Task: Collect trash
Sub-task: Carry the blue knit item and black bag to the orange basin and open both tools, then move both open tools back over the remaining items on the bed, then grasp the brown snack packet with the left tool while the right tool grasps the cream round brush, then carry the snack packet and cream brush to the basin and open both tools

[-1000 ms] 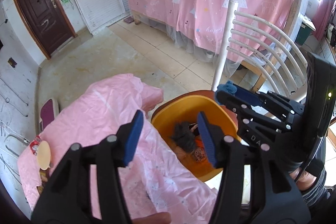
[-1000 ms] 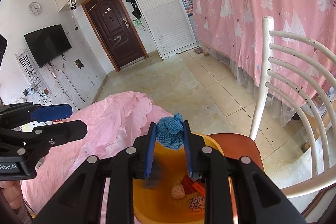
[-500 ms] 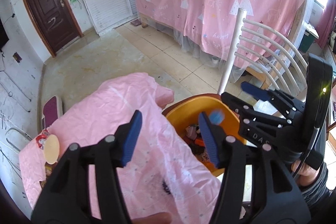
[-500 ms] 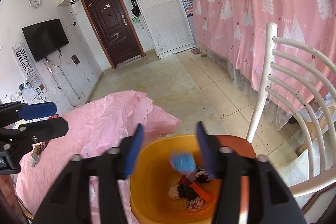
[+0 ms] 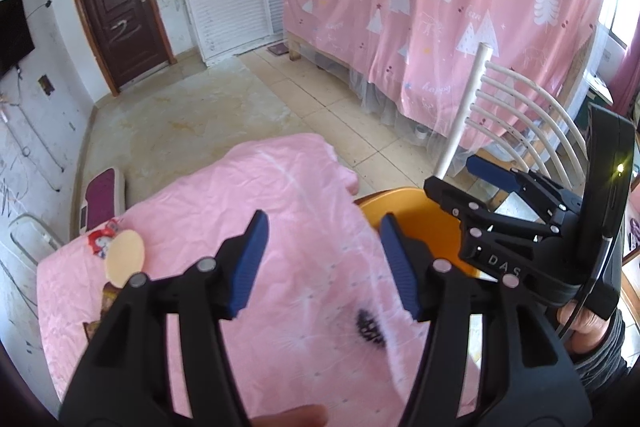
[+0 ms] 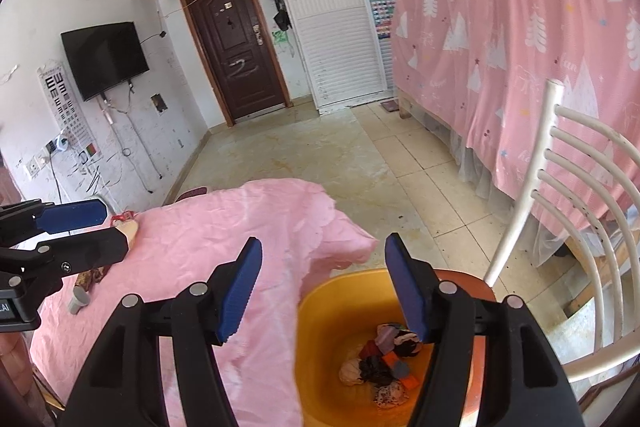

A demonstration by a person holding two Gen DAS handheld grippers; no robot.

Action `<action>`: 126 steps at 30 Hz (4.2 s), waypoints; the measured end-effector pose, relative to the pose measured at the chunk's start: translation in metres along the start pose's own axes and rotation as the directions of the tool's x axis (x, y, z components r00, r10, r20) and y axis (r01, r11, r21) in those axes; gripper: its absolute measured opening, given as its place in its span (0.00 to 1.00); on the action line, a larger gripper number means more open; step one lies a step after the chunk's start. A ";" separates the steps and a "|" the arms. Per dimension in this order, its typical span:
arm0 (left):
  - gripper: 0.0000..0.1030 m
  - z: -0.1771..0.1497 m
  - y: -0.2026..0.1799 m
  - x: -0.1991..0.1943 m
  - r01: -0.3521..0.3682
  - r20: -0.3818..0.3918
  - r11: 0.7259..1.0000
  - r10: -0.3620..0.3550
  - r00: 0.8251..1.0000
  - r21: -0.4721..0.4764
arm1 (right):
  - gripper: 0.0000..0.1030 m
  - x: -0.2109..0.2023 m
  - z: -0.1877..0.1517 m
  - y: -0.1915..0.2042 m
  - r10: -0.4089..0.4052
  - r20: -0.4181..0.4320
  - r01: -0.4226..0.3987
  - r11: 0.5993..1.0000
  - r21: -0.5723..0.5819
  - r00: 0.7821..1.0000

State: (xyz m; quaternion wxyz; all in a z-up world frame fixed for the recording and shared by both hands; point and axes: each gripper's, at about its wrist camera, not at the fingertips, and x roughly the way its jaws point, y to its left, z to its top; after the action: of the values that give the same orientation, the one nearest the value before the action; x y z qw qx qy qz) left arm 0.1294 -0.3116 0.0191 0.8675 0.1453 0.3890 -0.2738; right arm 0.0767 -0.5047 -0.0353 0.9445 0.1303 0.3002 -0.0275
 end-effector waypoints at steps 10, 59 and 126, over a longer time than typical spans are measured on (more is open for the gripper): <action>0.55 -0.022 0.058 -0.016 -0.023 0.012 0.996 0.024 1.000 -0.085 | 0.52 0.009 0.008 0.061 0.027 -0.012 -0.028 0.996 -0.081 1.000; 0.72 -0.140 0.270 0.014 -0.238 -0.212 0.896 0.167 0.963 -0.375 | 0.60 0.156 -0.003 0.306 0.131 -0.283 -0.223 0.920 -0.322 0.950; 0.45 -0.105 0.147 -0.053 -0.264 -0.048 0.933 0.260 0.964 -0.246 | 0.54 0.050 0.027 0.183 0.229 -0.086 -0.237 0.965 -0.110 0.970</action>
State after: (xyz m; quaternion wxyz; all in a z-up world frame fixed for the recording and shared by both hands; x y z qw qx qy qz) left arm 0.1242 -0.1252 -0.0037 0.9048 0.0872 0.4039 -0.1034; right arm 0.1567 -0.3343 -0.0004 0.9358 0.1089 0.3180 0.1066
